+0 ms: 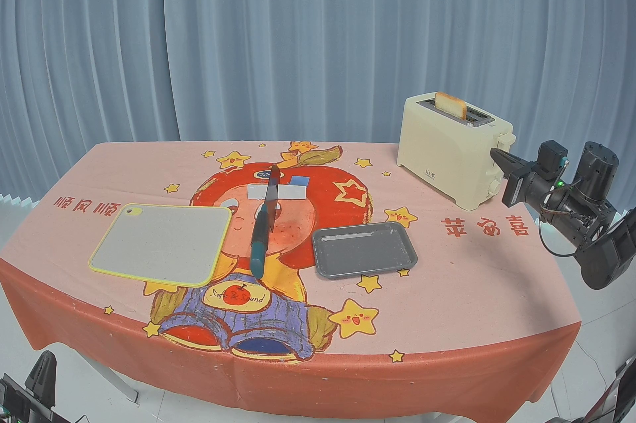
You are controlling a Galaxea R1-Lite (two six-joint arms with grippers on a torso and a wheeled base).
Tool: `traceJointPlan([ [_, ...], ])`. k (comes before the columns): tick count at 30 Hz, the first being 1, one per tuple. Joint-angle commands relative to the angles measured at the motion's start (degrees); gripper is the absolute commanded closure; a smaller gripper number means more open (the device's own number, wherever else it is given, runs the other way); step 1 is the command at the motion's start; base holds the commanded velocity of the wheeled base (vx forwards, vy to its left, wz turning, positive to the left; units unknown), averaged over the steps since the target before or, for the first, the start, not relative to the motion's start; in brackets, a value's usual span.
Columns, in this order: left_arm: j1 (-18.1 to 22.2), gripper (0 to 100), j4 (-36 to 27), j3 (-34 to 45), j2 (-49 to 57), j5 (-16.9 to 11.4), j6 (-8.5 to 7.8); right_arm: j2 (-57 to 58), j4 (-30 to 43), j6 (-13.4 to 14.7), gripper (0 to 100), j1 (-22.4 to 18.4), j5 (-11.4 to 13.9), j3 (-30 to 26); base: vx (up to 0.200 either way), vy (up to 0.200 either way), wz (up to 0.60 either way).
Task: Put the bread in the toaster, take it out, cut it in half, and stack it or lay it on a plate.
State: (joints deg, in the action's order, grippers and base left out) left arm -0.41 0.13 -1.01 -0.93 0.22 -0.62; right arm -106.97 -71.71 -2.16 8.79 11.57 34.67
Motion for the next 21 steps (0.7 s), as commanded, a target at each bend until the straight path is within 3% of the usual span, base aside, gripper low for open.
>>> traceJointPlan([
  [1, 0.0, 100, 0.0, 1.0, 0.0, 0.0, 0.01, -0.3, 0.0, -0.1, 100, 0.1, -0.1, 0.0, 0.0, 0.0, 0.0],
  [5, 0.0, 100, 0.0, 1.0, 0.0, 0.0, 0.01, -0.1, 0.0, -0.2, 100, 0.1, -0.1, 0.0, 0.0, 0.0, 0.0],
  [6, 0.0, 100, 0.0, 1.0, 0.0, 0.0, 0.01, -0.1, -0.1, -0.2, 0, 0.0, -0.1, 0.0, 0.0, 0.0, 0.0],
  [21, 0.0, 100, 0.0, 1.0, 0.0, 0.0, 0.01, 0.6, 0.0, 1.4, 0, 0.6, -0.1, 0.7, 0.0, 0.0, 0.0],
])
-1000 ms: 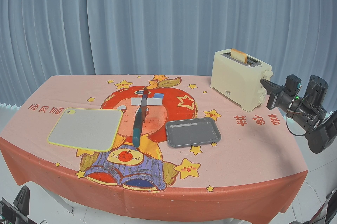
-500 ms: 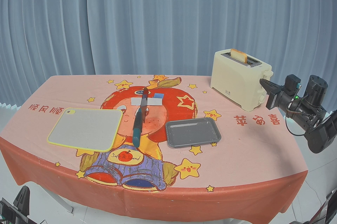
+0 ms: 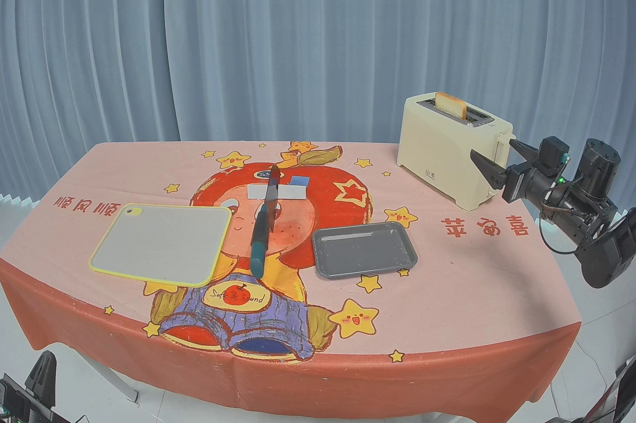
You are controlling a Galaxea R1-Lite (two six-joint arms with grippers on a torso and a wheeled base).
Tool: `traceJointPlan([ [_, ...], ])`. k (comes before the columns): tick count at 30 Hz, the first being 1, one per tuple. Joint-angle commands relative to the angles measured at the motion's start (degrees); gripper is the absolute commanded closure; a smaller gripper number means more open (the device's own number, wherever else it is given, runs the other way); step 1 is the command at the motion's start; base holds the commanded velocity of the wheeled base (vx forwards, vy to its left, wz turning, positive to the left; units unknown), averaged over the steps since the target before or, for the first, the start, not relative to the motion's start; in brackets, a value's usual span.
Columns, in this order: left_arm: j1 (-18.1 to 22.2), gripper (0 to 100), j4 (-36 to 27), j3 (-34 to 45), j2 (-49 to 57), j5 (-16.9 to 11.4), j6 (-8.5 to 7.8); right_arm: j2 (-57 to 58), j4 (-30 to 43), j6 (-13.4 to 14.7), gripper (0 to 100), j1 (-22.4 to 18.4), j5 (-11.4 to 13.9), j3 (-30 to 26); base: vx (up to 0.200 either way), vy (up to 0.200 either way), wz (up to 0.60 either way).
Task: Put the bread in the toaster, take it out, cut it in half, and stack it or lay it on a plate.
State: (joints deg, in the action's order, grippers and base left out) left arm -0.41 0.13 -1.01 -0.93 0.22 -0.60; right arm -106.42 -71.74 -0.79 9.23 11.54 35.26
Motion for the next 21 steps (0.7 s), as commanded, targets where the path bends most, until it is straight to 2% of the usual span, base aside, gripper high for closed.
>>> traceJointPlan([
  [1, 0.0, 100, 0.0, 1.0, 0.0, 0.0, -0.02, 0.1, 0.0, 0.0, 0, 0.2, 0.0, 0.2, 0.0, 0.0, 0.0],
  [8, 0.0, 100, 0.0, 1.0, 0.0, 0.0, -0.02, -0.1, 0.1, 0.0, 0, 0.3, -2.1, 0.7, 0.0, 0.0, 0.0],
  [21, 0.1, 100, 0.0, 1.0, 0.0, 0.0, -0.02, 0.0, -0.1, 0.0, 0, 0.3, -2.1, 0.6, 0.0, 0.0, 0.0],
])
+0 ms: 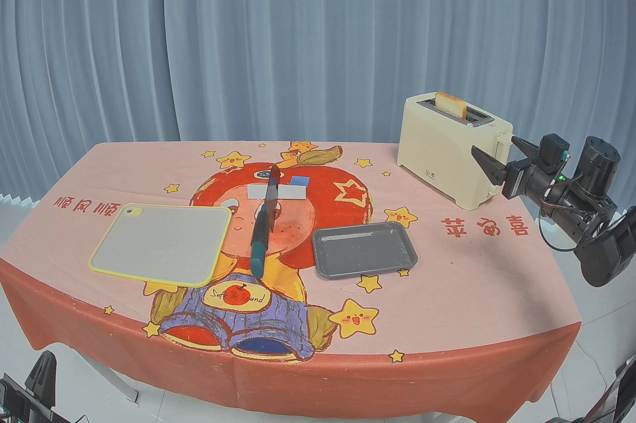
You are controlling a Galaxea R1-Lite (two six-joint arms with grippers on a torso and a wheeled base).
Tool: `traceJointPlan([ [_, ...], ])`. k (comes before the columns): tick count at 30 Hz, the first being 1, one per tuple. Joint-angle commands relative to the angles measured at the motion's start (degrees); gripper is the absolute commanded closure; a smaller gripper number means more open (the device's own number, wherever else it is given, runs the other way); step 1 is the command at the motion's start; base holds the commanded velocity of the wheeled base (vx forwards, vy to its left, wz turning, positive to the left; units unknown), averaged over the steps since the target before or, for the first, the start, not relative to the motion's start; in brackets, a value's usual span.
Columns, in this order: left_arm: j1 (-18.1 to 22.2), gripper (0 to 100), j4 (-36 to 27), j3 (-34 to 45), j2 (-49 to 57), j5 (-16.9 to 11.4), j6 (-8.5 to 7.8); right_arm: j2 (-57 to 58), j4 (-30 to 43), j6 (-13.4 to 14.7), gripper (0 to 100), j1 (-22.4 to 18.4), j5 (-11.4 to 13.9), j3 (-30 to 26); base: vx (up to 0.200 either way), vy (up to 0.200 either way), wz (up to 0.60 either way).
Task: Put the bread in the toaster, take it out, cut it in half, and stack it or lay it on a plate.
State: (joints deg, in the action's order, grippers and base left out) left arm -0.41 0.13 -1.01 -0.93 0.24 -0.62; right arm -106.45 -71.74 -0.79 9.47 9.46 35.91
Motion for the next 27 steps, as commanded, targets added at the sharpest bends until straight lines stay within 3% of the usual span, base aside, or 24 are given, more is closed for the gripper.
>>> traceJointPlan([
  [1, 0.0, 100, 0.0, 1.0, 0.0, 0.0, 0.01, 0.0, -0.1, -0.1, 0, 0.0, 0.0, -0.1, 0.0, 0.0, 0.0],
  [13, 0.0, 100, 0.0, 1.0, 0.0, 0.0, 0.01, 0.3, 0.9, 0.2, 0, 0.0, 0.1, 0.6, 0.0, 0.0, 0.0],
  [19, 0.0, 100, 0.0, 1.0, 0.0, 0.0, 0.01, 1.1, 2.3, 2.5, 0, -0.1, -0.1, 2.9, 0.0, 0.0, 0.0],
  [27, 0.0, 100, 0.0, 1.0, 0.0, 0.0, 0.01, 7.3, 18.4, 2.6, 0, -0.8, 0.1, 9.9, 0.0, 0.0, 0.0],
])
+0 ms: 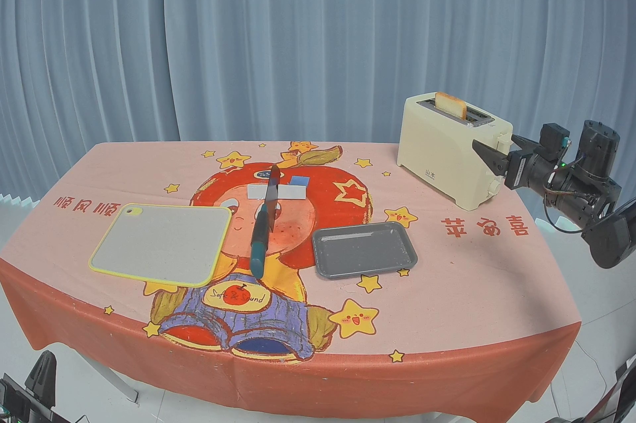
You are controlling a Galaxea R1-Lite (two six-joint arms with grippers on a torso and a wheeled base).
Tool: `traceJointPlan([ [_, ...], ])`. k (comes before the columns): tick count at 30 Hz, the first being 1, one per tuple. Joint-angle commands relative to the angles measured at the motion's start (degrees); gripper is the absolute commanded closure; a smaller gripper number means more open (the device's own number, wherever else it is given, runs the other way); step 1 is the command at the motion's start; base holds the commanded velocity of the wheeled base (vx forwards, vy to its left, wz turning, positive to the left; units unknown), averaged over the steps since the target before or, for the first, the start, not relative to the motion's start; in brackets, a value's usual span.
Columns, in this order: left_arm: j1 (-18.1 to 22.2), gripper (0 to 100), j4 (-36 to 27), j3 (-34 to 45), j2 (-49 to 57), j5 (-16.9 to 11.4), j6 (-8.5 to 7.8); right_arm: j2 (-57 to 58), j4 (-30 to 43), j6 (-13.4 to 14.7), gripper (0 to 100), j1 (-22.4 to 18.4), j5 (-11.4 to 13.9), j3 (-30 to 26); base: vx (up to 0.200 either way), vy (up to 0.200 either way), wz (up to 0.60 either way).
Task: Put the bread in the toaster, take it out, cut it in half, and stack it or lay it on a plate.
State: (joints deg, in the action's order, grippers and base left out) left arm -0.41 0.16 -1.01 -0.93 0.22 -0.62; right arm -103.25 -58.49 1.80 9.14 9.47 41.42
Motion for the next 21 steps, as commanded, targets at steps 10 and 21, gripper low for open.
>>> traceJointPlan([
  [10, 0.0, 100, 0.0, 1.0, 0.0, 0.0, 0.01, 3.9, 10.3, -1.7, 0, -2.8, 0.9, 7.8, 0.0, 0.0, 0.0],
  [21, 0.1, 100, 0.0, 1.0, 0.0, 0.0, 0.01, 2.8, 18.9, -2.6, 0, -3.5, 1.0, 15.4, 0.0, 0.0, 0.0],
])
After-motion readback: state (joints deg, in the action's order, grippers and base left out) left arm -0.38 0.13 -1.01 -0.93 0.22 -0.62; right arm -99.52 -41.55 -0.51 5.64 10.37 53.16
